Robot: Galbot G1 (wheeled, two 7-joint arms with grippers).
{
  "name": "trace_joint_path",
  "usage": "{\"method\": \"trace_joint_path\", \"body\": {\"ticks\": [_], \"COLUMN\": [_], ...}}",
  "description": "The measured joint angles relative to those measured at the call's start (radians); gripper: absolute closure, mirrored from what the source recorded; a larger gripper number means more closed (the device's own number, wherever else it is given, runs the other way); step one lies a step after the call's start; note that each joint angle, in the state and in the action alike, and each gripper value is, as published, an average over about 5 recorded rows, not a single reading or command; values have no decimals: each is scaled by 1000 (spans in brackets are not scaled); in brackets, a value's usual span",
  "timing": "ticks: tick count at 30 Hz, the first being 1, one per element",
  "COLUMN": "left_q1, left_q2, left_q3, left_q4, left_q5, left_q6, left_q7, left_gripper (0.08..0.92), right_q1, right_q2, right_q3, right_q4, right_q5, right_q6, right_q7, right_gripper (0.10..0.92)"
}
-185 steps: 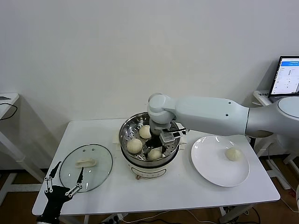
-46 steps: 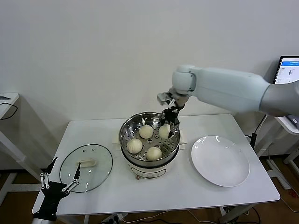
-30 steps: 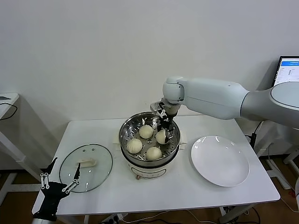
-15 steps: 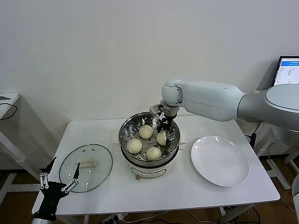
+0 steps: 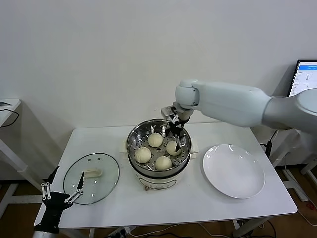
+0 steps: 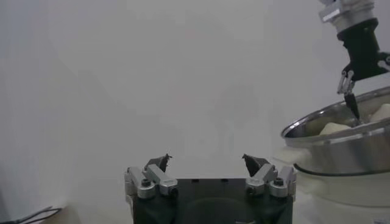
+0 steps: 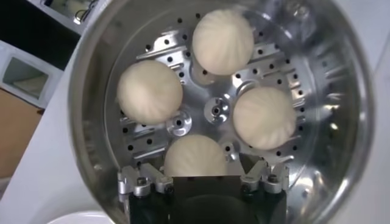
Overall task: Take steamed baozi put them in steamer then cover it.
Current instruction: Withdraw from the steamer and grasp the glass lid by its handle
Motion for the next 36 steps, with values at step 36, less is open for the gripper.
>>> {"method": "trace_joint_path", "body": {"ticks": [36], "left_q1": [-114], "left_q2": [59], "left_q3": [36], "left_q4": [73], "left_q5": [451], "left_q6": [32], "left_q7": [-127], "left_gripper": [177], "right_q1": [-1347], "right_q2": [-347], "right_q3": [1407], "right_q4": [285], "right_q5": [104], "right_q6": [500], "right_q7": [1199], "right_gripper": [203]}}
